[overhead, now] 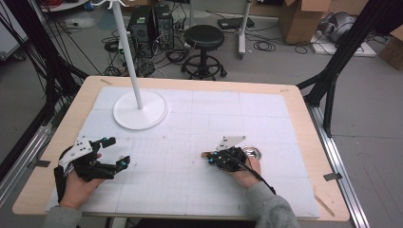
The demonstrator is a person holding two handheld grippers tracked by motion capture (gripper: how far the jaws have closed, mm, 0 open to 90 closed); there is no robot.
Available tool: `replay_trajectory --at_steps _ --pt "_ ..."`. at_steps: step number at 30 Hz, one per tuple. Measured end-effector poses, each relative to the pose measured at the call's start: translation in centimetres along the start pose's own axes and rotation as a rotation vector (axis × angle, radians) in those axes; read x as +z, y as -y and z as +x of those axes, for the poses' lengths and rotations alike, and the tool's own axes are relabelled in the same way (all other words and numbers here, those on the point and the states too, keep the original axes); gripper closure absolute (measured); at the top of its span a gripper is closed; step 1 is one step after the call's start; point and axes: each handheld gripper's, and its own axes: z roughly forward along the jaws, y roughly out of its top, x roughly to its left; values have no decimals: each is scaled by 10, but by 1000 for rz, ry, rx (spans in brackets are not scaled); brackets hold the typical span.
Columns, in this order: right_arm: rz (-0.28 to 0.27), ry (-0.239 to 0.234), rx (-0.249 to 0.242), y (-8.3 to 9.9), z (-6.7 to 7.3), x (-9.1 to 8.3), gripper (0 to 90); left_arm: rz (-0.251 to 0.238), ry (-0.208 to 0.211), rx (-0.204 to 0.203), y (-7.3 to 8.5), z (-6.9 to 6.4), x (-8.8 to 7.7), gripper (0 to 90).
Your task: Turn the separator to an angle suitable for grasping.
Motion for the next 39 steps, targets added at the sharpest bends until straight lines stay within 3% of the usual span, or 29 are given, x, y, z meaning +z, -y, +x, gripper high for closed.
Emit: replay_trajectory --at_steps 31,36,39 --pt "-23 11 59 -9 -17 13 900 -1 -2 -4 0 1 -1 38" --pt "-86 -35 82 -13 -20 -1 900 -1 0 -9 1 2 0 38" --pt "-111 -29 74 -17 -24 -14 900 0 -1 -14 1 3 0 37"
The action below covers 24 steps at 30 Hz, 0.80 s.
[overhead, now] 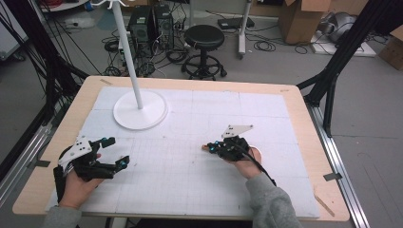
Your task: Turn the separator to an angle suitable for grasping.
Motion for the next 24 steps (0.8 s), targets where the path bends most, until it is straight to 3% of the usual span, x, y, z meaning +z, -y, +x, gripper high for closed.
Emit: replay_trajectory --at_steps 5,16,21,24 --pt "-29 -10 -34 -3 -10 -22 900 -2 -2 4 0 0 -1 37" --pt "-90 -43 -39 8 -35 -59 861 -3 -5 -5 0 1 1 38" --pt "-89 -64 -64 12 -39 -66 781 0 -6 -3 0 1 0 37" --pt "-99 -76 -75 13 -40 -70 679 0 -6 -4 0 0 -1 37"
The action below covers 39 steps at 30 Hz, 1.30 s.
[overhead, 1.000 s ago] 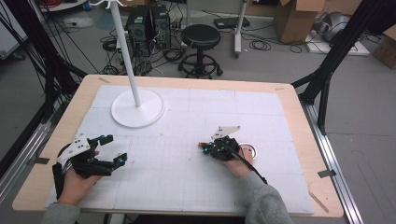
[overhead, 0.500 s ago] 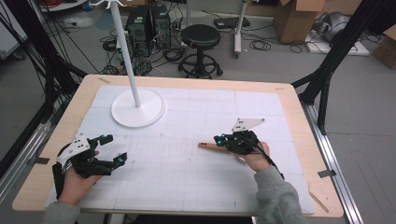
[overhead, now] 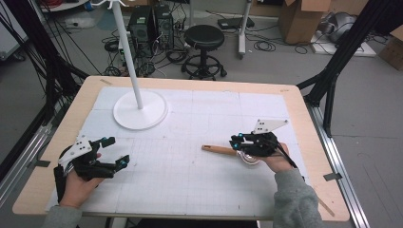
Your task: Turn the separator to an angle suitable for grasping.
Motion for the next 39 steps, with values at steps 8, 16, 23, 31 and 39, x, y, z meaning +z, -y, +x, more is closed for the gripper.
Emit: replay_trajectory --at_steps 8,16,23,31,39 --pt "10 -14 5 -2 -7 -6 380 3 1 -2 1 -1 -3 38" --pt "28 -84 -23 -12 -11 -8 54 3 -12 -18 2 0 -7 38" --pt "100 -106 -81 -21 -13 -12 4 8 -17 -12 3 -2 -11 38" --pt "206 -134 -164 -36 -20 -16 4 6 -27 -18 4 -2 -16 38" --pt "288 -143 -190 -41 -27 -11 5 14 -25 -16 5 -2 -16 38"
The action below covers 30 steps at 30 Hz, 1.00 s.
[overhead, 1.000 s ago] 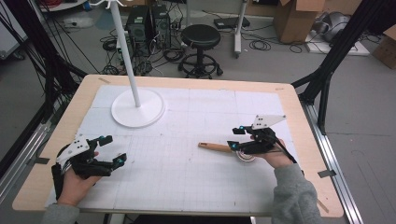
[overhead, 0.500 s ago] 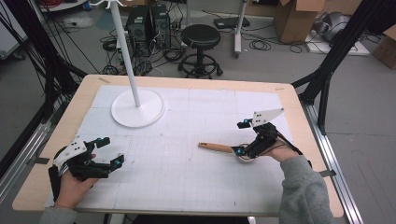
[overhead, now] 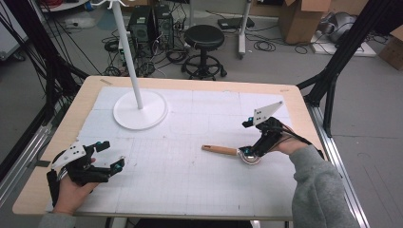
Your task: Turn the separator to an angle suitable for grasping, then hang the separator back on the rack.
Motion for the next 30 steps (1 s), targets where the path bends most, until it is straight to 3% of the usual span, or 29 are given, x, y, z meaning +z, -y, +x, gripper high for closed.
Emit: replay_trajectory --at_steps 6,12,18,30 --pt "42 -19 -24 -3 -5 4 5 -3 -1 1 0 -1 -3 38" --pt "86 -53 -16 -1 -11 14 6 2 -4 -4 1 0 -2 38" --pt "124 -29 5 1 -17 24 6 2 -4 -4 1 1 -2 38" --pt "204 -47 18 3 -17 40 56 0 -6 -4 1 1 -5 38"
